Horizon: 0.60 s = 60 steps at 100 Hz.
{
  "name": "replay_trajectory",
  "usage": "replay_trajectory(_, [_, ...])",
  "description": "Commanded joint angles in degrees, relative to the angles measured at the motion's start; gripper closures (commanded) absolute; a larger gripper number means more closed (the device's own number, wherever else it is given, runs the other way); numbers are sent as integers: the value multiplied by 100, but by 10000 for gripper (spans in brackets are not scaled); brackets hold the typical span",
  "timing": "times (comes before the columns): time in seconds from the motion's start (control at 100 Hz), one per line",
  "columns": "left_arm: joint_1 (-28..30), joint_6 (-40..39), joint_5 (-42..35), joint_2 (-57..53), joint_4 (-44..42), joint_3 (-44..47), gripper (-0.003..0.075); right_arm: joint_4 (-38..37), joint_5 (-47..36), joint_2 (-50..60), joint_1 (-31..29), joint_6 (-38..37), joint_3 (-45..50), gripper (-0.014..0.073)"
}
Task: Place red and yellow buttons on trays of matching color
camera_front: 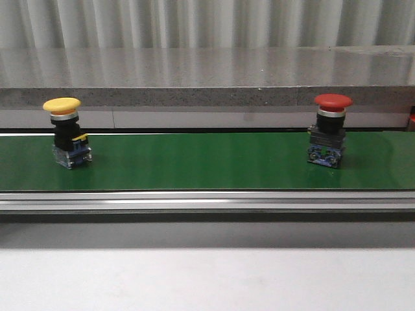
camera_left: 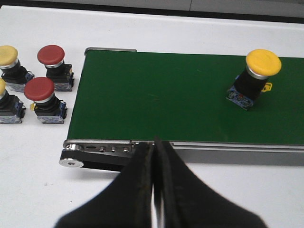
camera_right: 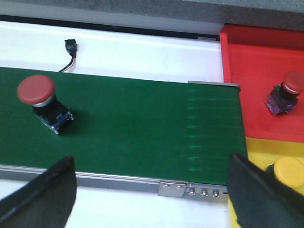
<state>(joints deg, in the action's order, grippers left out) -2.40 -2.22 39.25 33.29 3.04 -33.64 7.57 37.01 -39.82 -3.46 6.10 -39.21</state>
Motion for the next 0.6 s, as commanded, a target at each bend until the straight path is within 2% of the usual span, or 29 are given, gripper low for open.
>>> replay_trajectory(0.0, [-44,13,-355,5,77,-148,740,135,-417,-133,32,34,-153,-48])
replay_trajectory(0.25, [-44,13,-355,5,77,-148,740,197,-404,-1006,120,209,-159,-48])
replay_trajectory(0.59, [-44,13,-355,5,77,-148,740,197,-829,-2314,1002,313,-375,-48])
